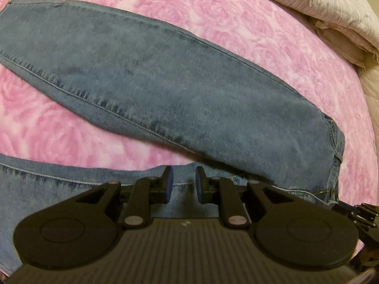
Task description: Fold clothes
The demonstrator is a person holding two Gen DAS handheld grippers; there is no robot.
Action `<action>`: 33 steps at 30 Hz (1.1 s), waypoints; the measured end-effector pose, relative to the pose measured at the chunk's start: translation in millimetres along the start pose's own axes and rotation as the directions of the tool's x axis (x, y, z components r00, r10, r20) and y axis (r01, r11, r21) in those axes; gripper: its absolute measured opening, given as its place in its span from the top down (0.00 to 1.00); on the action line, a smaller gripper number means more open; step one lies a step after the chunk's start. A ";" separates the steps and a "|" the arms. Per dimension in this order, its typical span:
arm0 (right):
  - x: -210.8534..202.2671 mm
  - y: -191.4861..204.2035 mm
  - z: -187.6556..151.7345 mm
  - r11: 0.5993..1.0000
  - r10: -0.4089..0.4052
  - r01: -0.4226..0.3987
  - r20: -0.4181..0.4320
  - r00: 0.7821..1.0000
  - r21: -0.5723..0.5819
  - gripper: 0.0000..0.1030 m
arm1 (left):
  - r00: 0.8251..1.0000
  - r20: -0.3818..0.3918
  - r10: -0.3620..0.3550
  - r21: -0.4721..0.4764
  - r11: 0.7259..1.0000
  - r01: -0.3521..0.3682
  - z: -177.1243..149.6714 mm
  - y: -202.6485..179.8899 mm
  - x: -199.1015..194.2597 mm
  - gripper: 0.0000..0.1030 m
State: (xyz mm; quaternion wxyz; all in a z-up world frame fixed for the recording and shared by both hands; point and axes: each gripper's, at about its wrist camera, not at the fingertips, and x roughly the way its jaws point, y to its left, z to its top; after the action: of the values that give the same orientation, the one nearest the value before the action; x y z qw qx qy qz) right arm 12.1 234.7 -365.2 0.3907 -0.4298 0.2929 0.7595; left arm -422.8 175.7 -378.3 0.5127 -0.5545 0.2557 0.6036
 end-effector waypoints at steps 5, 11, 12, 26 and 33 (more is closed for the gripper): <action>14.2 -5.0 -0.9 0.993 -0.090 0.090 0.003 0.996 0.076 0.96 | 1.000 -0.001 0.014 0.003 1.000 -0.014 -4.2 5.2 1.5 0.86; 16.9 -15.8 11.6 0.949 -0.134 0.148 -0.070 0.989 0.278 0.91 | 0.998 -0.016 0.055 0.024 0.998 -0.055 -11.9 20.7 -6.8 0.86; 9.9 -17.7 13.5 0.939 -0.148 0.164 -0.076 0.986 0.302 0.90 | 0.998 -0.021 0.058 0.032 0.998 -0.057 -14.3 24.5 -10.2 0.86; -4.0 94.0 -47.7 0.870 -0.212 0.271 -0.183 0.960 0.413 0.84 | 0.990 -0.102 0.098 0.084 0.992 -0.090 -71.7 114.3 -28.0 0.86; -54.3 133.2 -35.3 0.789 -0.252 0.299 -0.160 0.954 0.536 0.81 | 0.994 -0.077 0.077 0.092 0.993 -0.070 -66.1 150.0 -65.6 0.84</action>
State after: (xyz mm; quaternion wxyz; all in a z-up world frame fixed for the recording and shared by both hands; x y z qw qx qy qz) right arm -67.8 118.9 -318.9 0.5928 -0.3660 0.4500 0.5587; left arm -540.5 44.2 -373.0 0.5037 -0.5450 0.3232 0.5872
